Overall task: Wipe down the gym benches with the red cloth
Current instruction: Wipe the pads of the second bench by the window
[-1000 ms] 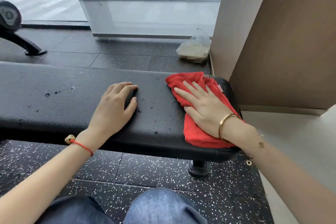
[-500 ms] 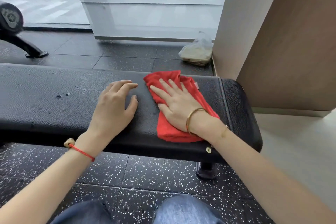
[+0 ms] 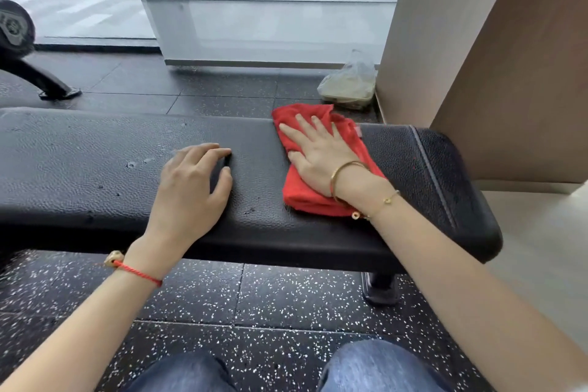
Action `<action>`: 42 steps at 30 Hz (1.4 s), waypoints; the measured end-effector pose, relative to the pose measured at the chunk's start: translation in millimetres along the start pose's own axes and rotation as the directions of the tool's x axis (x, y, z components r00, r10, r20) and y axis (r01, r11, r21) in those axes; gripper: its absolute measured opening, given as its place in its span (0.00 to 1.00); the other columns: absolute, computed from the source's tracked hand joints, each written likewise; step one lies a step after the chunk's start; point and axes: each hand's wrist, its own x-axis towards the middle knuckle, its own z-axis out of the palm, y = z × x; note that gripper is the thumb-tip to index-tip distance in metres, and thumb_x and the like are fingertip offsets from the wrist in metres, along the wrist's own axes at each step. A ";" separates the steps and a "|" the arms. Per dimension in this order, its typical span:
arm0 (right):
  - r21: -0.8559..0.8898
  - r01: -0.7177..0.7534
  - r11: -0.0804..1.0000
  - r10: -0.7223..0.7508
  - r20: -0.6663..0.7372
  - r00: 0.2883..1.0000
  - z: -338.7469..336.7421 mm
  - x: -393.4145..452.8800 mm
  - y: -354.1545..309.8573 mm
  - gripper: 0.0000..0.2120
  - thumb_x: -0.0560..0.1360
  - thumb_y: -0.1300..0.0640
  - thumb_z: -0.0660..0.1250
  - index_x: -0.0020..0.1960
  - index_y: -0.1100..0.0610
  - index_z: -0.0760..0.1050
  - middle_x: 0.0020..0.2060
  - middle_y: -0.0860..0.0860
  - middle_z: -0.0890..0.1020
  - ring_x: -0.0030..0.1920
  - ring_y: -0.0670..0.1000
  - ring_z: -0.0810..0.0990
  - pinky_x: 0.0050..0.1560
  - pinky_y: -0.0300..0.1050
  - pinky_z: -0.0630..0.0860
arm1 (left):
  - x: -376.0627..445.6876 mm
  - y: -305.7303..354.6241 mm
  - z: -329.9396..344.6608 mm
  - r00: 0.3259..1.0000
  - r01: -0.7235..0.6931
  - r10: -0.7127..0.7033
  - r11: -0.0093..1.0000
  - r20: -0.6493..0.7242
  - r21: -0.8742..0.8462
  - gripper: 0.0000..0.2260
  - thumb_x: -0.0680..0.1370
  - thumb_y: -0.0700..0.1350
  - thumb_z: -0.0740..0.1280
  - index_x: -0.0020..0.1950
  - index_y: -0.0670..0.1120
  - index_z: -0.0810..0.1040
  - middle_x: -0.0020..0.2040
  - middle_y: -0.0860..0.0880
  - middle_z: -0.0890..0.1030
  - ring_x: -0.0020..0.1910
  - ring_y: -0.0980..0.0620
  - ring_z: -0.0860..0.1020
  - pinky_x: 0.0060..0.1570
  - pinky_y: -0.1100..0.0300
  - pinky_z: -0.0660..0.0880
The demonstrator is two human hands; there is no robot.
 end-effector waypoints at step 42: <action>0.018 0.226 0.974 -0.225 -0.035 0.974 9.2 -37.6 -31.2 0.27 0.81 0.50 0.53 0.77 0.43 0.50 0.78 0.47 0.48 0.78 0.51 0.44 0.76 0.51 0.38 | -2.5 -2.5 1.0 0.999 0.001 -0.002 1.000 0.037 0.027 0.16 0.80 0.46 0.63 0.67 0.46 0.75 0.68 0.48 0.75 0.70 0.46 0.70 0.71 0.47 0.64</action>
